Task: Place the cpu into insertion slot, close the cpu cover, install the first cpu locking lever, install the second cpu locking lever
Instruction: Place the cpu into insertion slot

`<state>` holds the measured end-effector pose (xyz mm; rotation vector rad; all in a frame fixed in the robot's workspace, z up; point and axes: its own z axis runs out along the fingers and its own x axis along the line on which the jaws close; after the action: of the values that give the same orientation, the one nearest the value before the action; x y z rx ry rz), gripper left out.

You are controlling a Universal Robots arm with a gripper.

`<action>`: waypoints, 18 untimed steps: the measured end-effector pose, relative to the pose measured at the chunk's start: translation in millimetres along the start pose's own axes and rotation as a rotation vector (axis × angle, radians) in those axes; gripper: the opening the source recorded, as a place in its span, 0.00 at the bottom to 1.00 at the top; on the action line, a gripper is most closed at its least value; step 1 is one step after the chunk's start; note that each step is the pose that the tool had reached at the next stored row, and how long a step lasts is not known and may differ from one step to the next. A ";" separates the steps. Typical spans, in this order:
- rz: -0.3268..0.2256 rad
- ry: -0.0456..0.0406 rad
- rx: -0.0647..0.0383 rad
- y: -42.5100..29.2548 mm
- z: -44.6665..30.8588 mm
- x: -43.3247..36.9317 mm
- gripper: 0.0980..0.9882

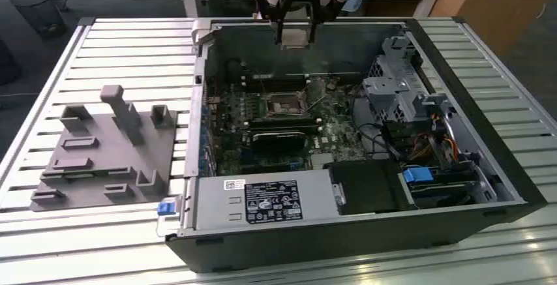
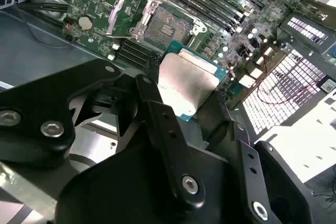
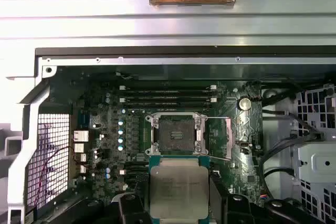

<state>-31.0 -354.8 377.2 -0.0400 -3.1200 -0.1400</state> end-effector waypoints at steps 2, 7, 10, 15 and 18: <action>0.000 0.0000 0.000 0.0 0.0 0.0 0.50; 0.000 0.0000 0.000 0.0 0.0 0.0 0.50; 0.002 -0.0002 0.000 0.0 0.0 0.0 0.50; 0.017 -0.0015 0.000 0.0 0.0 1.3 0.50; 0.026 -0.0023 -0.001 0.0 0.0 1.8 0.50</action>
<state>-32.8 -354.7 377.2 -0.0815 -3.1203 -0.1405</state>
